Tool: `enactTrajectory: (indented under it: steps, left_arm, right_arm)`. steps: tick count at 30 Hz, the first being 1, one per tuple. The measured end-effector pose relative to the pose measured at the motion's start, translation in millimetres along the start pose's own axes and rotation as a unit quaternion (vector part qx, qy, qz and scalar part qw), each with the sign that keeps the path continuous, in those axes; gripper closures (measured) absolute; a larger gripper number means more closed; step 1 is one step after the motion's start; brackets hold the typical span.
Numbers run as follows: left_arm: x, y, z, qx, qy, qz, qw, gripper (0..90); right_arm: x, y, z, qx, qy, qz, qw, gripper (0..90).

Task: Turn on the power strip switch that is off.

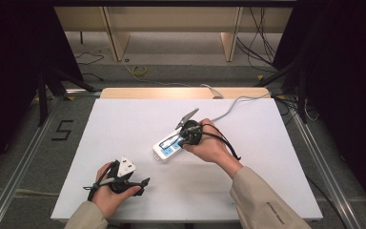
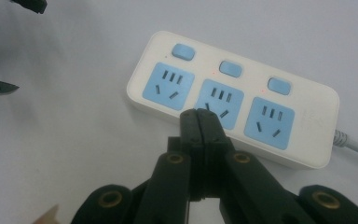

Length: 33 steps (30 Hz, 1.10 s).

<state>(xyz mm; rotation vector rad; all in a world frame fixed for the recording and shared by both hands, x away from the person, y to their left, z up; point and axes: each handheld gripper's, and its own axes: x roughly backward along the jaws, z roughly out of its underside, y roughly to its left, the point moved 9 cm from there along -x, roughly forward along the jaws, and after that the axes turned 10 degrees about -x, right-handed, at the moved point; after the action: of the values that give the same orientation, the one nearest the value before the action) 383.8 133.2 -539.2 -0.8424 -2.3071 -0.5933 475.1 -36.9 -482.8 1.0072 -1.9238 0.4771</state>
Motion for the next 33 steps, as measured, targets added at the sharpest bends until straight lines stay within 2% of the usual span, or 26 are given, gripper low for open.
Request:
enactTrajectory:
  steps: [33]
  left_arm:
    - [-0.3, -0.9, 0.0, -0.001, -0.001, 0.0, 1.0, 19.2]
  right_arm:
    - [-20.9, 6.3, -17.3, 0.003, 0.009, -0.002, 1.0, 90.0]
